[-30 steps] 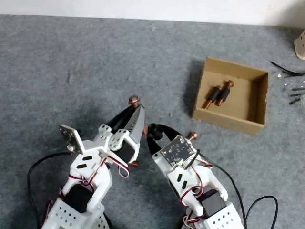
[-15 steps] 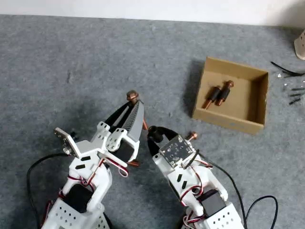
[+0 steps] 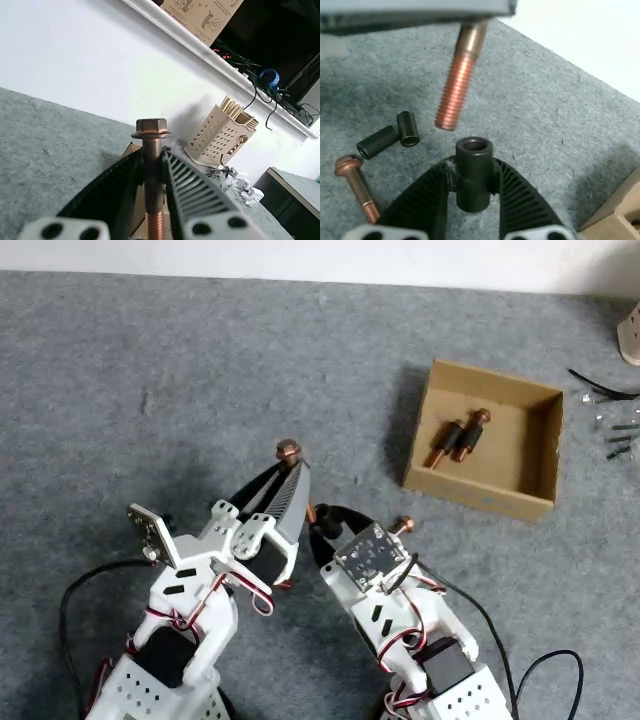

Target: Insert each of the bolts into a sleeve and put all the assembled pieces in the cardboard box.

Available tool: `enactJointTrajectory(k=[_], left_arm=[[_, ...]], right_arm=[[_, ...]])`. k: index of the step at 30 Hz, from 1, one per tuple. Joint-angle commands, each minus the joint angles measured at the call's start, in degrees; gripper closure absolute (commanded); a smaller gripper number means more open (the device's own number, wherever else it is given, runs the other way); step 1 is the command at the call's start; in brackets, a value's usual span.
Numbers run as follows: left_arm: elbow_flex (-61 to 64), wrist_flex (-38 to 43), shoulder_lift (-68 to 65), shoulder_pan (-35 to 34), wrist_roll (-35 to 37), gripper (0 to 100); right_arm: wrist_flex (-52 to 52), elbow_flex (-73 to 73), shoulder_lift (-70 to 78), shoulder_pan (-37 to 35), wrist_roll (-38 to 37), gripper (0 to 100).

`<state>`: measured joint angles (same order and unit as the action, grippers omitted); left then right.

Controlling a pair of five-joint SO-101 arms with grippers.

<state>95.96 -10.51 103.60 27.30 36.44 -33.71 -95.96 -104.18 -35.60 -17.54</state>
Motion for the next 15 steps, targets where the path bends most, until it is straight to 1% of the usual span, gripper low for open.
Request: enactJointTrajectory(k=[1,3,6,9,15], left_arm=[[1.3,0.2,-0.3,-3.1,-0.4,99],[1.3,0.2,-0.3,-4.3,-0.4,99],[1.3,0.0,-0.3,-4.1,-0.4,99],[1.3,-0.5,-0.3,-4.1,-0.4,99],[1.3,-5.4,-0.1,-2.0,-0.4,99]], right_arm=[[0.2,-5.8,-1.1,-3.7,-0.7,99.3],[0.2,-5.8,-1.1,-5.9,-1.8,99.3],[0.2,-5.8,-1.1,-7.3,-6.2,99.3],[0.2,-5.6,-1.2,-6.2,-6.2,99.3],[0.1,-4.2,-1.2,-3.4,-6.2,99.3]])
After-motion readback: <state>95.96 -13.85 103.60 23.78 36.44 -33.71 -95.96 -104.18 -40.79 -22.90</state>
